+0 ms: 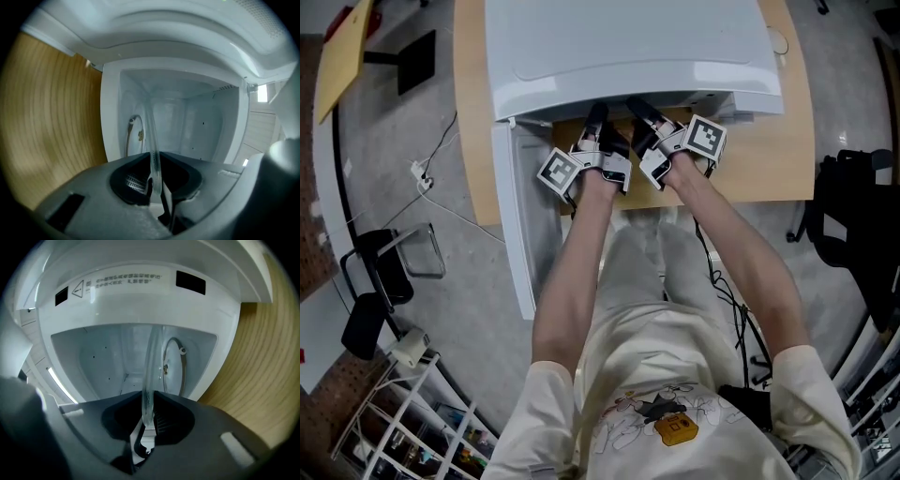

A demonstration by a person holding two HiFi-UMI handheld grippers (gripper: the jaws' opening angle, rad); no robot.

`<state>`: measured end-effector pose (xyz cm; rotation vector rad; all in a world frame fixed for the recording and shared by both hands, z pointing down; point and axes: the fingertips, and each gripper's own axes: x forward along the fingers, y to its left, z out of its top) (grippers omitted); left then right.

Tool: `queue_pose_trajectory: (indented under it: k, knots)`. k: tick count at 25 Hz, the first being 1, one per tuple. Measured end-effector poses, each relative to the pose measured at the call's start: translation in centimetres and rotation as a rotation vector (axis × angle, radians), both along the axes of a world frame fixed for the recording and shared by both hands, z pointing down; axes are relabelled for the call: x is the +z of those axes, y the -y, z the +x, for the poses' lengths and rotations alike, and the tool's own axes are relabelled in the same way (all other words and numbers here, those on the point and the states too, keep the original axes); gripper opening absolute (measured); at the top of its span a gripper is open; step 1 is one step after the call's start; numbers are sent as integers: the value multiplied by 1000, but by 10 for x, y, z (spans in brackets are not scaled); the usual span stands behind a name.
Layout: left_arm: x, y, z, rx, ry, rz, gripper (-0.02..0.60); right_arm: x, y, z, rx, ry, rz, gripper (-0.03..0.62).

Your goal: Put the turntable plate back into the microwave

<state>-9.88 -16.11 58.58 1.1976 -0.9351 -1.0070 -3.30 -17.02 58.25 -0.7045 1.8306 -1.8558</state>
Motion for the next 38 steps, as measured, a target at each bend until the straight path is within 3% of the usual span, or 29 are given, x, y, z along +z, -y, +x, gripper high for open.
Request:
queue_pose_trajectory:
  k: [9, 12, 17, 21, 27, 33, 38]
  knots:
    - [12, 18, -7, 38, 82, -64, 37, 9, 12, -1, 72, 12, -92, 52]
    - [15, 23, -7, 56, 98, -84, 32, 11, 4, -4, 56, -6, -110, 70]
    - [18, 21, -3, 87, 82, -92, 38, 16, 3, -2, 46, -31, -138, 44]
    - [16, 11, 5, 104, 84, -88, 84, 20, 5, 4, 62, -58, -143, 42]
    - [22, -8, 9, 84, 91, -110, 32, 25, 7, 9, 67, -96, -136, 41]
    - [26, -2, 9, 93, 90, -114, 26, 23, 11, 11, 103, -62, -144, 65]
    - [36, -3, 3, 79, 77, -136, 23, 28, -1, 9, 53, -111, -148, 57]
